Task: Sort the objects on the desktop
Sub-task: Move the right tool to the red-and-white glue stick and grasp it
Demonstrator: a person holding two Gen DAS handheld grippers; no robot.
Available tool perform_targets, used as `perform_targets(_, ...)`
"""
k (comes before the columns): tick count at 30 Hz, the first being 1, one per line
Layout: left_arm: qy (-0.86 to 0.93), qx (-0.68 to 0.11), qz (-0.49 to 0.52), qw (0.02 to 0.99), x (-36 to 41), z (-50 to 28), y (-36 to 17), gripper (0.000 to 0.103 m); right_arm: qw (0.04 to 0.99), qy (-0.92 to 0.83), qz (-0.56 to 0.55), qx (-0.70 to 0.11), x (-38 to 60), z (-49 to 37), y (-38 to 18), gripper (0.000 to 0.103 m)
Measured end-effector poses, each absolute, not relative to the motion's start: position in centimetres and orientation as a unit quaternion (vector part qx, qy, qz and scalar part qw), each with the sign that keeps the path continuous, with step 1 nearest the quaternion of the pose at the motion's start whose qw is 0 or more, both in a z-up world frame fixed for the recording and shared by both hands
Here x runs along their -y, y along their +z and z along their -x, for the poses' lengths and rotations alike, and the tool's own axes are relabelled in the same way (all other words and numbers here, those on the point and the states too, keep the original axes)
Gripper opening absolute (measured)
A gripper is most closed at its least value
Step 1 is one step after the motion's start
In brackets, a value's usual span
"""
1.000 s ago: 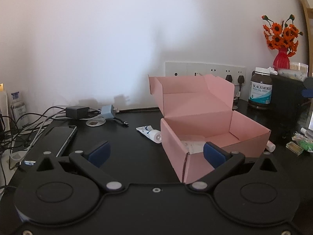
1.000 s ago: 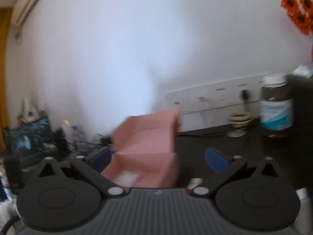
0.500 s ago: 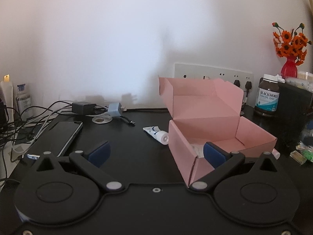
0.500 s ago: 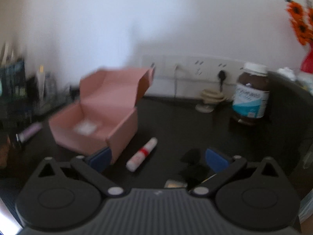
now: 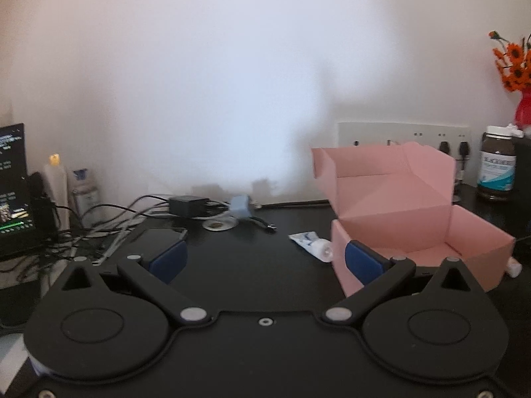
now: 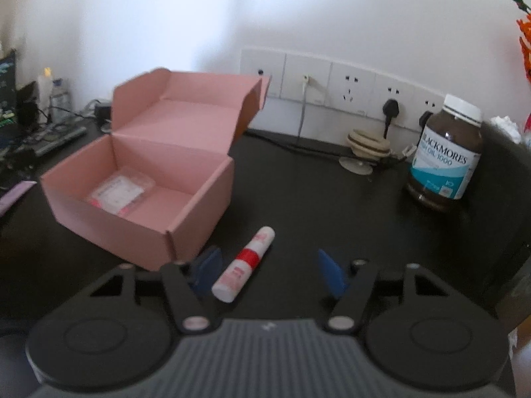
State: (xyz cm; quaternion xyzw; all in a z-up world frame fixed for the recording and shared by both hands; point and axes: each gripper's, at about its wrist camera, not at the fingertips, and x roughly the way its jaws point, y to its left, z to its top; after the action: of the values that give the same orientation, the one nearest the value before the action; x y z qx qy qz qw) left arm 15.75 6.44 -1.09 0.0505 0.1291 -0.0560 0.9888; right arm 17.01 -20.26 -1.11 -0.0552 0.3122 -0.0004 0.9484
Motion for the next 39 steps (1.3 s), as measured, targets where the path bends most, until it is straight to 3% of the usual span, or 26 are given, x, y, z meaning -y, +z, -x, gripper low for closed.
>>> perform_targets(6, -0.047, -0.142, -0.047, 0.988, -6.7, -16.3, -1.1, 0.103, 0.942, 0.004, 0.033, -0.335, 20.0, -18.7, -2.1, 0.048)
perform_targets(14, -0.048, -0.151, -0.047, 0.986, -6.7, -16.6, -1.1, 0.103, 0.936, 0.005, 0.025, -0.352, 19.7, -19.6, -3.2, 0.038)
perform_targets(39, -0.051, -0.177, -0.04, 0.982, -6.9, -17.4, -1.3, 0.103, 0.942, 0.022, 0.02, -0.334, 20.0, -19.2, -3.6, 0.037)
